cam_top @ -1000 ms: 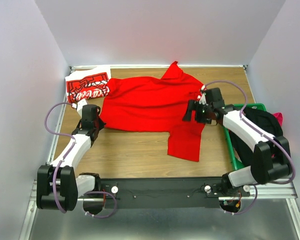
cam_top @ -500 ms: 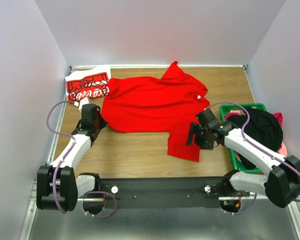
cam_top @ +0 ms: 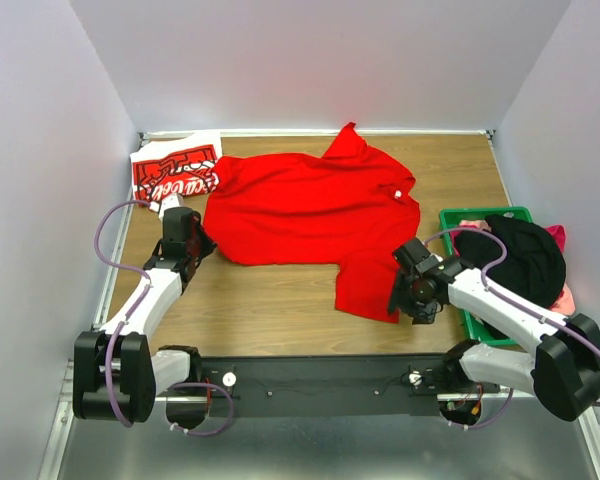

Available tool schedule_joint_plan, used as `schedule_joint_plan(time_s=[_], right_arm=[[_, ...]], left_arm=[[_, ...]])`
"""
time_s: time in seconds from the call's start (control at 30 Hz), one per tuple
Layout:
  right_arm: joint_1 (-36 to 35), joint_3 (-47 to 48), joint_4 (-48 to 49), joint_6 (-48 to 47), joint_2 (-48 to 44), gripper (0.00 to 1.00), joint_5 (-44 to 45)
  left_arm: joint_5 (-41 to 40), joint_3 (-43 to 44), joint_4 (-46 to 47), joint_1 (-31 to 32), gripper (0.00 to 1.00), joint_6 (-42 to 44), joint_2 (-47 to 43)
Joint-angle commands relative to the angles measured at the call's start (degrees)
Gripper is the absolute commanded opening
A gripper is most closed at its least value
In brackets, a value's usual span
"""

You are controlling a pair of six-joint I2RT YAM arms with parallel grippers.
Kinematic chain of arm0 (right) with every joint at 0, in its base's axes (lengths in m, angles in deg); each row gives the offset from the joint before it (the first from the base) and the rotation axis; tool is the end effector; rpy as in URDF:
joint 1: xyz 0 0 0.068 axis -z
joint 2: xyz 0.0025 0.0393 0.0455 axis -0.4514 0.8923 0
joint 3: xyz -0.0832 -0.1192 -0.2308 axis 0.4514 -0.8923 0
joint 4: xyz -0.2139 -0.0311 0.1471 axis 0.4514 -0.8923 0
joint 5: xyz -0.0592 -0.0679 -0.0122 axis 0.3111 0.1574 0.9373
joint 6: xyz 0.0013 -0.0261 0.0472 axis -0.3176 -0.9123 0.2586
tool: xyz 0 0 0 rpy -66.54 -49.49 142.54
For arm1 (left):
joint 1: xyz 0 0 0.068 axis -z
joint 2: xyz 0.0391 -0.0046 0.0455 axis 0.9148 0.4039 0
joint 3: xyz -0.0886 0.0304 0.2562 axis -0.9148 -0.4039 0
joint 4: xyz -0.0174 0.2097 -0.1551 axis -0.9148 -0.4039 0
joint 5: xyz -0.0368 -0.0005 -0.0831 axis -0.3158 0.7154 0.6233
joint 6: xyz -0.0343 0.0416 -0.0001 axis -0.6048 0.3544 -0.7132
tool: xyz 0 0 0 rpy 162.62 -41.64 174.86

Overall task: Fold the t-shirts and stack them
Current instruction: Fold the tshirt

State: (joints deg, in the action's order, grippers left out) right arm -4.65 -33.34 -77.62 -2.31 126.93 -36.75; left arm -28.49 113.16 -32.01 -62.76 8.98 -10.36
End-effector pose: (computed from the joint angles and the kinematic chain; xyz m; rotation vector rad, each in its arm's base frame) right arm 0.1528 0.0897 0.1781 0.4789 2.8850 0.0913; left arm 0.2376 -0.0115 0.2080 -0.6812 2.1258 -0.3042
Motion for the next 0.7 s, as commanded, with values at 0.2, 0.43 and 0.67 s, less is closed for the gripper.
schedule_joint_plan(time_s=[0.2, 0.43, 0.67], right_arm=[[-0.4, -4.2, 4.8, 1.8, 1.0, 0.52, -0.1], [-0.4, -4.4, 7.6, 1.7, 1.9, 0.45, -0.1], [-0.5, -4.3, 9.3, 1.3, 4.6, 0.38, -0.5]], left_arm=[[1.9, -0.2, 1.4, -0.3, 0.0, 0.9, 0.1], [1.8, -0.3, 1.3, -0.3, 0.0, 0.9, -0.1], [1.9, -0.1, 1.3, -0.3, 0.0, 1.0, 0.1]])
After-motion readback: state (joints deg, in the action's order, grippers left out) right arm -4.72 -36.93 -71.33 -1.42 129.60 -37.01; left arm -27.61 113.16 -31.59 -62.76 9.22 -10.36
